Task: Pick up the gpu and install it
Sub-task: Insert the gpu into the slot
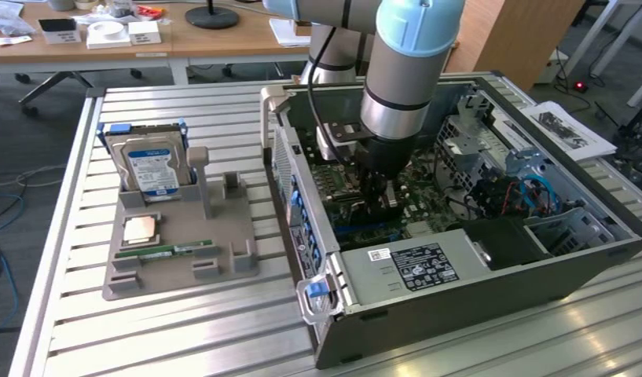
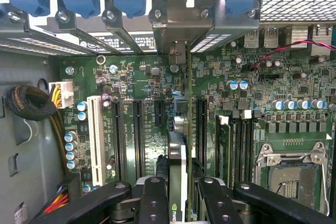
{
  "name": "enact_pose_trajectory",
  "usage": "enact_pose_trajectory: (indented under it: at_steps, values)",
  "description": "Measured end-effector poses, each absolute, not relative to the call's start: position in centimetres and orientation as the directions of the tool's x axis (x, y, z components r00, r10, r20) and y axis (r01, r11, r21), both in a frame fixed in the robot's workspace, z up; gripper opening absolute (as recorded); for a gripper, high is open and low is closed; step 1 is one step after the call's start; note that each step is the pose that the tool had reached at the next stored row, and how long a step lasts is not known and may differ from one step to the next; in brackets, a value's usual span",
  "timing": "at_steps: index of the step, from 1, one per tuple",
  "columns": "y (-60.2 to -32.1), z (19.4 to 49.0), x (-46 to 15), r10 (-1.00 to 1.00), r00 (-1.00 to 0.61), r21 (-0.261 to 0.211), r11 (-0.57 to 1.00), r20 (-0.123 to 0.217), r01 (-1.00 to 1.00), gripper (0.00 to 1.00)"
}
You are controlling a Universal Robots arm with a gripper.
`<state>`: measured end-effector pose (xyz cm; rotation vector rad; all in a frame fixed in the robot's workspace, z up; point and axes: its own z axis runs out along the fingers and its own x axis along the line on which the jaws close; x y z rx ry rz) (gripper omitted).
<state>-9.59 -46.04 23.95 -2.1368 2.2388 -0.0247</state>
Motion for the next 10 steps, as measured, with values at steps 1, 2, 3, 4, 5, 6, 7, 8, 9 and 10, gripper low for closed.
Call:
enact_pose_trajectory:
  at_steps: [1,2,3,4,5,6,7,8,9,10]
  values:
    - [-46.04,23.94,-9.59,-0.999,-0.046,-0.044,0.047,-0.023,-0.998,0.27]
    - [-46.04,23.92,-9.60,-0.999,-0.046,-0.044,0.047,-0.023,-0.998,0.27]
    - [-46.04,23.90,-9.60,-0.999,-0.046,-0.044,0.047,-0.023,-0.998,0.27]
    - [-46.04,23.88,-9.61,-0.999,-0.046,-0.044,0.047,-0.023,-0.998,0.27]
    - [-46.04,23.85,-9.62,-0.999,-0.046,-0.044,0.047,-0.023,-0.998,0.27]
    - [-46.04,23.83,-9.62,-0.999,-0.046,-0.044,0.047,-0.023,-0.998,0.27]
    - [-46.04,23.82,-9.62,-0.999,-0.046,-0.044,0.047,-0.023,-0.998,0.27]
    - [-46.03,23.82,-9.62,-0.999,-0.046,-0.044,0.047,-0.023,-0.998,0.27]
    - [-46.03,23.82,-9.62,-0.999,-0.046,-0.044,0.047,-0.023,-0.998,0.27]
    - [-46.04,23.82,-9.62,-0.999,-0.046,-0.044,0.047,-0.023,-0.998,0.27]
